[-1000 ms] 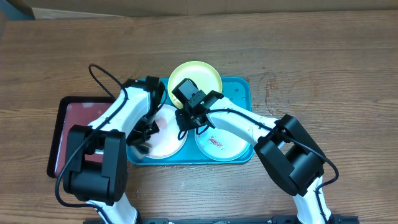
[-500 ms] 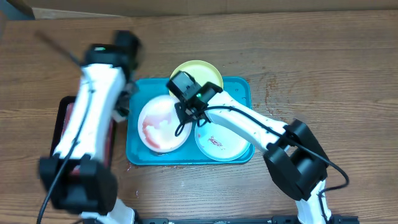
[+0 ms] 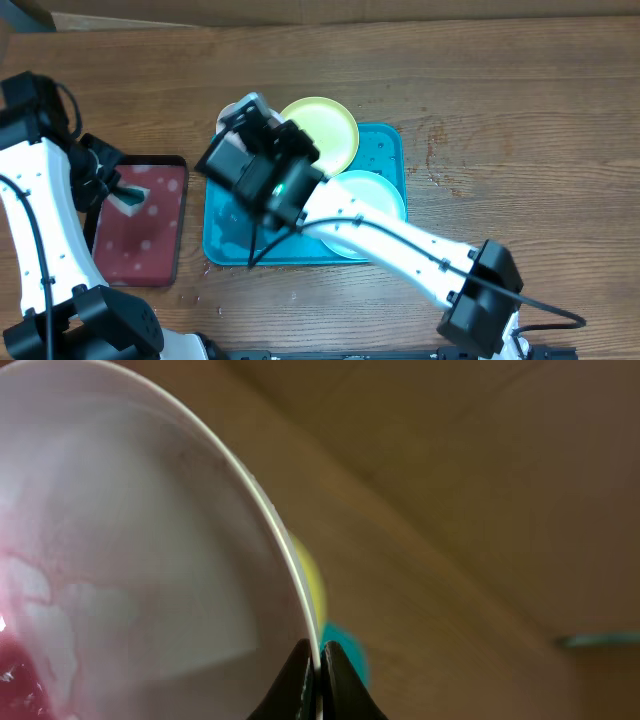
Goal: Clean dirty plates on tray and stack at the side
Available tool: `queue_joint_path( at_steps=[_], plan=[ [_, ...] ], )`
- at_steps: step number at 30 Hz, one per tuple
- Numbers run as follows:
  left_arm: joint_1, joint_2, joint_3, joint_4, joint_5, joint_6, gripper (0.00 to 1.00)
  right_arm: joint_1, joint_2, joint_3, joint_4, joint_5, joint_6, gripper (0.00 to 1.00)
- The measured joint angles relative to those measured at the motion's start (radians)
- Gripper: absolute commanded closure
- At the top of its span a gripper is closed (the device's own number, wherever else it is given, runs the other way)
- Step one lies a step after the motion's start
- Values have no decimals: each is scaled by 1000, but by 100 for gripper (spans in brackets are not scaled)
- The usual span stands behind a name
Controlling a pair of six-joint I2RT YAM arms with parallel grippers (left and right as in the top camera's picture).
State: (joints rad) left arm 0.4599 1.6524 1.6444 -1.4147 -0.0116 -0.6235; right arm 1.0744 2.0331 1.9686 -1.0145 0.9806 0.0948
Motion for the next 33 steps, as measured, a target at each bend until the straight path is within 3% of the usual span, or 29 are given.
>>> queue_joint_path(
  at_steps=[6, 10, 17, 20, 24, 28, 33],
  plan=[
    [7, 2, -2, 1, 44, 32, 96, 114, 0, 0, 145, 285, -243, 96],
    [8, 2, -2, 0, 54, 37, 96, 159, 0, 0, 174, 368, -378, 96],
    [7, 2, -2, 0, 61, 53, 96, 145, 0, 2, 126, 380, -386, 97],
    [8, 2, -2, 0, 61, 56, 96, 109, 0, 6, 0, 239, -296, 97],
    [7, 2, -3, 0, 63, 58, 96, -7, 0, 6, -106, -88, -120, 97],
    [8, 2, -3, -1, 65, 63, 96, -260, 0, 6, -117, -592, 9, 96],
    [8, 2, -4, -1, 64, 77, 96, -665, 1, 6, -180, -1242, 21, 96]
  ],
)
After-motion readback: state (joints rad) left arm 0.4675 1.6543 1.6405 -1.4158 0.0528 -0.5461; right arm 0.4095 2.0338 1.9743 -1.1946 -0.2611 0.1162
